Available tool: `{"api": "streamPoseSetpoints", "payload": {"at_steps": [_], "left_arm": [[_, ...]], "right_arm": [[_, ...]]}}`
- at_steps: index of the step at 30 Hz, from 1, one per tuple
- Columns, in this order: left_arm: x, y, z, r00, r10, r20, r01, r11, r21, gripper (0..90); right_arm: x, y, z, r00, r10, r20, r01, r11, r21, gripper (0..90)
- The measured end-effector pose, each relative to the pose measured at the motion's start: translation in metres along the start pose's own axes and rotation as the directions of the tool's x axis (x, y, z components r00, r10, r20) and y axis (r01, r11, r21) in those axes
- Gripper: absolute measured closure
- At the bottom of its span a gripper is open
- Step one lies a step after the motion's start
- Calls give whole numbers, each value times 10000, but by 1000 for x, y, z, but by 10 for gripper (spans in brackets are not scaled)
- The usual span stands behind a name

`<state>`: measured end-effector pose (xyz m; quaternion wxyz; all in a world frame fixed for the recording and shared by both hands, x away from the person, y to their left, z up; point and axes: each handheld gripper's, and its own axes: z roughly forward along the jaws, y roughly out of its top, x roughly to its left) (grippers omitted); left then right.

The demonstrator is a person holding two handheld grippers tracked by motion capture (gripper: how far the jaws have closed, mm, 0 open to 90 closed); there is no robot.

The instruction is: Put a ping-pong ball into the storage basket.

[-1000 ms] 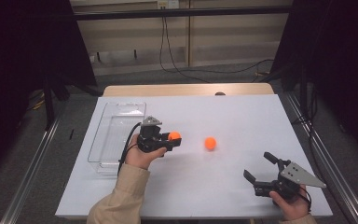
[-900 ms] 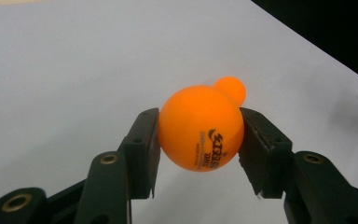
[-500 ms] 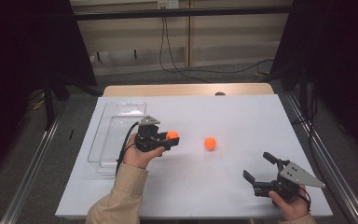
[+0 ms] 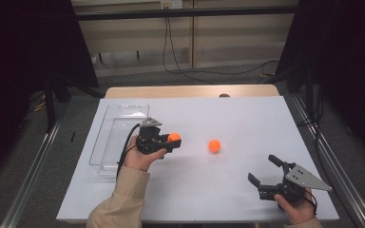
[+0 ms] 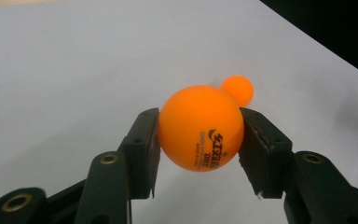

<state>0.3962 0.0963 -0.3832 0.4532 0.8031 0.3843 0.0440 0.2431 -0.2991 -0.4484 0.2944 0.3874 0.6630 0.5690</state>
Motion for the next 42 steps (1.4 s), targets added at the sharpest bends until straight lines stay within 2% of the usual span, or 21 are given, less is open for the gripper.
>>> {"api": "streamPoseSetpoints", "payload": {"at_steps": [42], "left_arm": [[7,2,-11,9996,-174,-232,173,9998,-41,508]], "right_arm": [[0,0,0,10000,-46,-26,46,10000,30,17]]}}
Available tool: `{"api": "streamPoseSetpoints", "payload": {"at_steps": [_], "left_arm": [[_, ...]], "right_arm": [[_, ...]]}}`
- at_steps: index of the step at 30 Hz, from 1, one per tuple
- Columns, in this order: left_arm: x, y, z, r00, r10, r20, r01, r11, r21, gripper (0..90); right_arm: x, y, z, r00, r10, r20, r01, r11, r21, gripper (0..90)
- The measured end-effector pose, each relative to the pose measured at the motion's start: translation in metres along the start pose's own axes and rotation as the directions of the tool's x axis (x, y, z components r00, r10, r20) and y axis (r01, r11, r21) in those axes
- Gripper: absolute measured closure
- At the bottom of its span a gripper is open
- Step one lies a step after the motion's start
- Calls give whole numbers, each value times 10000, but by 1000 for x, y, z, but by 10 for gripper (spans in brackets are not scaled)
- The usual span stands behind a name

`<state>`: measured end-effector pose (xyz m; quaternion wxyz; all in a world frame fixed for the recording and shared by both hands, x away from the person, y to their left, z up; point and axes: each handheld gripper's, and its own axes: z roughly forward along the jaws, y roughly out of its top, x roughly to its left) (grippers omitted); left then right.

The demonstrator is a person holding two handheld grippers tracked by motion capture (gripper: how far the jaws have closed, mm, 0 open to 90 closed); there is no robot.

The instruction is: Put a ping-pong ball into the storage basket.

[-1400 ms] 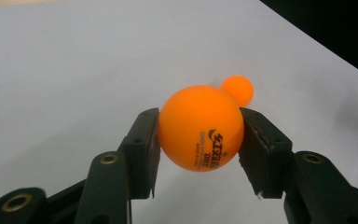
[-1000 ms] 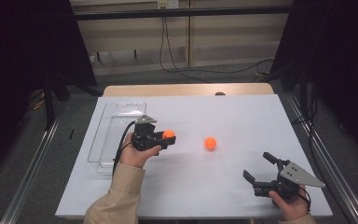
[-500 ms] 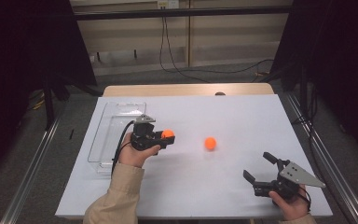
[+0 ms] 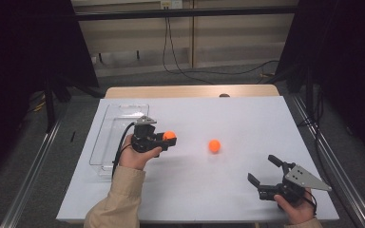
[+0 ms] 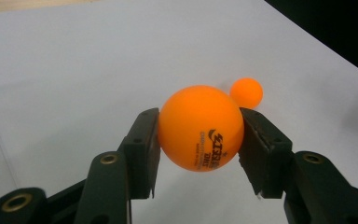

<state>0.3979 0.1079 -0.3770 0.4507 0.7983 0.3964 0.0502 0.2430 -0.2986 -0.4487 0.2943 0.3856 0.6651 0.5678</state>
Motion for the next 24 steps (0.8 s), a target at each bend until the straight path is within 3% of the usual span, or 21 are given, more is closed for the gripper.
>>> {"api": "streamPoseSetpoints", "payload": {"at_steps": [24], "left_arm": [[5,1,-6,9998,42,-187,-41,10000,11,508]], "right_arm": [[0,0,0,10000,19,-37,-19,10000,-12,17]]}}
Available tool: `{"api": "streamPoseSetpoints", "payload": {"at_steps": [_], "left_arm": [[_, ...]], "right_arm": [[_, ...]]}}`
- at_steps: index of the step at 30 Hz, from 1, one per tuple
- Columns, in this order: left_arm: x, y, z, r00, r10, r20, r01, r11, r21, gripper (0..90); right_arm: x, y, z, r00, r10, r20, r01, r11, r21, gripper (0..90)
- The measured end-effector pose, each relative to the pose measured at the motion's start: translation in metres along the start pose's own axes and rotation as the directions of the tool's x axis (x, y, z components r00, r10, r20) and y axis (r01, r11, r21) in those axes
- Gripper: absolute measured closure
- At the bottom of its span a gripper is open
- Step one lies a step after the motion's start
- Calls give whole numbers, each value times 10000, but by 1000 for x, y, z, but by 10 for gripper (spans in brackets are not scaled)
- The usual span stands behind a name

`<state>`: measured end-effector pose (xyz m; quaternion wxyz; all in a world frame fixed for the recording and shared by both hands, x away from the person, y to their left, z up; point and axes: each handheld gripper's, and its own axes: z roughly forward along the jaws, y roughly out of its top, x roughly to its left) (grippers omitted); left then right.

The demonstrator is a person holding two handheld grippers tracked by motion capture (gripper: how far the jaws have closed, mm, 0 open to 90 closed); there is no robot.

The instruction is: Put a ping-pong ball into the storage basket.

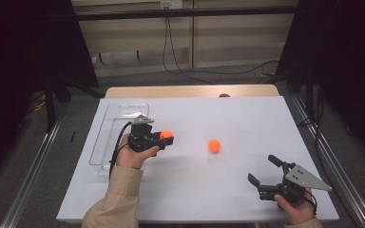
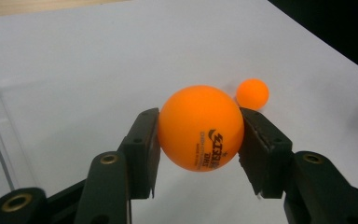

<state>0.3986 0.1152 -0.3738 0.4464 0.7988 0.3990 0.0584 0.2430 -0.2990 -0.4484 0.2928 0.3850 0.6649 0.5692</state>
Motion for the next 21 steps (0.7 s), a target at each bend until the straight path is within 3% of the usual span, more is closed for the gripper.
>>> {"api": "streamPoseSetpoints", "payload": {"at_steps": [21], "left_arm": [[10,1,-8,9993,-169,-340,164,9998,-142,508]], "right_arm": [[0,0,0,10000,-6,8,6,10000,14,18]]}}
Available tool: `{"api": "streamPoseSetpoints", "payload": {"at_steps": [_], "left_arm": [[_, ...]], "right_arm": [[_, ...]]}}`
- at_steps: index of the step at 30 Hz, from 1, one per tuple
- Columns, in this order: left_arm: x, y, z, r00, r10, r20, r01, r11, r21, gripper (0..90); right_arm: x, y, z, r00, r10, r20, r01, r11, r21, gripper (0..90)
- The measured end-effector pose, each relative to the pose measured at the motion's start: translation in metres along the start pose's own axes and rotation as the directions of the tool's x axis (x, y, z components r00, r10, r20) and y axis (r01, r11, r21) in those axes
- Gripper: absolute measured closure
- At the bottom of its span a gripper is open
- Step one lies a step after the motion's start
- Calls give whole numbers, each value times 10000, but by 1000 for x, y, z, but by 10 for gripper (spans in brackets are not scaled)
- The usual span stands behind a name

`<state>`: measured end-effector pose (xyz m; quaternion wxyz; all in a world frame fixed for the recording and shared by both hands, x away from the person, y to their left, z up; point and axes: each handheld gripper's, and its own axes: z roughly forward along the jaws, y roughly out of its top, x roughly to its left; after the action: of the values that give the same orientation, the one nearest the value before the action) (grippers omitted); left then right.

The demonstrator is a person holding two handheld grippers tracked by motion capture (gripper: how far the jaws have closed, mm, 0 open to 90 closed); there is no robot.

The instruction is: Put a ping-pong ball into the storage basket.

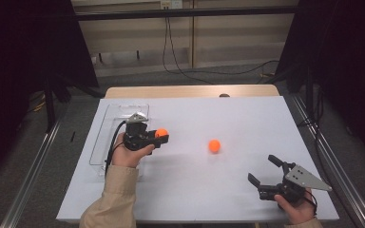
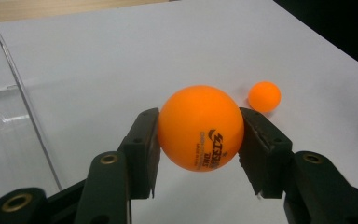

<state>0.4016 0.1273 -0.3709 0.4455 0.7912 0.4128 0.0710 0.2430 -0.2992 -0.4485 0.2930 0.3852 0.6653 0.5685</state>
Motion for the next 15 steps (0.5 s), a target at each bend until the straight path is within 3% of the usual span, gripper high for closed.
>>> {"api": "streamPoseSetpoints", "payload": {"at_steps": [15], "left_arm": [[5,0,-4,9999,-97,-71,97,9999,-56,508]], "right_arm": [[0,0,0,10000,1,13,-1,10000,-14,18]]}}
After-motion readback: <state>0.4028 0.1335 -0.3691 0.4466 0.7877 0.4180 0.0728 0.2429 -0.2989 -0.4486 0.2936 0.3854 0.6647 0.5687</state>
